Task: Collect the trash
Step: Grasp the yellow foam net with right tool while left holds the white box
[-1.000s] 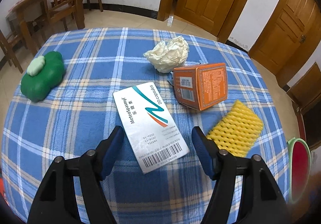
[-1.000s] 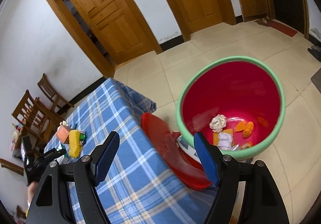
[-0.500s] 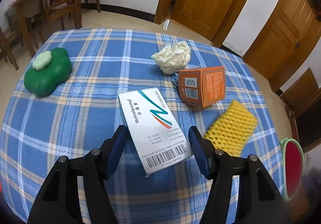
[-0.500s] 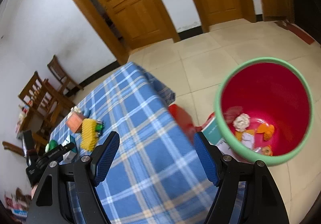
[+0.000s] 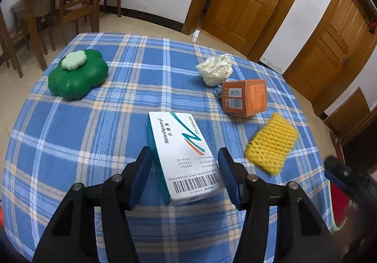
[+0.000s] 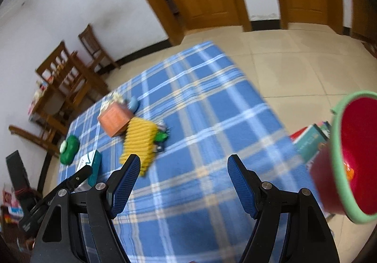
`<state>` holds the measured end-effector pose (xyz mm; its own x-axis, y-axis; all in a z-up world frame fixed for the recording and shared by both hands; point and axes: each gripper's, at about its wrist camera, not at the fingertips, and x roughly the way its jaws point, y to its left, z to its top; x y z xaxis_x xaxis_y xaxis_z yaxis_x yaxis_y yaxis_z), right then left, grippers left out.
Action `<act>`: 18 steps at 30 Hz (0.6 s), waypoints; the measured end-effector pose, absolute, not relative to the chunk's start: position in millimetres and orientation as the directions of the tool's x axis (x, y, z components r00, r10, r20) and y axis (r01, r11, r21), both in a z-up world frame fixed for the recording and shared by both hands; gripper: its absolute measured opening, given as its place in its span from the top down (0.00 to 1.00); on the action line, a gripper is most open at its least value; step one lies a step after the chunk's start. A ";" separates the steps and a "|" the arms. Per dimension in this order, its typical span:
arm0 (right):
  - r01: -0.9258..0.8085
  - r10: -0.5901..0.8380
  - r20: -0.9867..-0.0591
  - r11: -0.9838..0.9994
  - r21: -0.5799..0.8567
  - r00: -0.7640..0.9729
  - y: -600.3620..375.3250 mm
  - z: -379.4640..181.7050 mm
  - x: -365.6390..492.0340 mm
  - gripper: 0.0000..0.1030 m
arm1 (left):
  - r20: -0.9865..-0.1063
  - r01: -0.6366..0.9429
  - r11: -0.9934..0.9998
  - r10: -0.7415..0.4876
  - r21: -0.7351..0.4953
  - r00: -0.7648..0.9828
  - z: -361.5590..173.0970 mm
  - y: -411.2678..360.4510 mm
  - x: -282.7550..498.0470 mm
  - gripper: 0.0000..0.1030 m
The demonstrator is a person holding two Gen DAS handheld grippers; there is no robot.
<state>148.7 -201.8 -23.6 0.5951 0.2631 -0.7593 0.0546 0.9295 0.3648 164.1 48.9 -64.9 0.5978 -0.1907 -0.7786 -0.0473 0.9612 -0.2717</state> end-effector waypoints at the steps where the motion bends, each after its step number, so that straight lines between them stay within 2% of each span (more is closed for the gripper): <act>1: 0.042 0.266 -0.762 0.932 0.359 0.591 -196.9 -25.3 153.1 0.25 | -0.781 -0.048 0.963 -0.186 -0.265 0.596 -67.1 50.2 163.6 0.44; 7: -0.016 0.298 -0.772 0.937 0.350 0.561 -166.7 -39.8 179.6 0.25 | -0.799 -0.059 0.961 -0.190 -0.270 0.571 -77.1 54.1 168.0 0.44; 11: -0.035 0.308 -0.776 0.937 0.347 0.550 -156.1 -45.8 191.9 0.36 | -0.797 -0.066 0.960 -0.188 -0.274 0.575 -78.6 56.8 170.3 0.44; 13: -0.045 0.317 -0.770 0.935 0.352 0.554 -154.2 -46.2 194.4 0.44 | -0.794 -0.071 0.957 -0.191 -0.282 0.578 -78.7 59.0 171.2 0.44; 16: -0.059 0.311 -0.768 0.939 0.338 0.560 -150.1 -46.5 196.4 0.61 | -0.790 -0.077 0.955 -0.190 -0.287 0.583 -79.8 62.1 174.2 0.44; 18: -0.063 0.301 -0.763 0.944 0.325 0.572 -149.6 -45.6 193.8 0.82 | -0.787 -0.078 0.955 -0.189 -0.287 0.587 -79.9 62.6 175.1 0.44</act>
<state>193.8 -149.6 -45.6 0.5715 0.3010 -0.7634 -0.0627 0.9436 0.3252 175.1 62.6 -79.9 0.5869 -0.1888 -0.7873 -0.0781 0.9547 -0.2871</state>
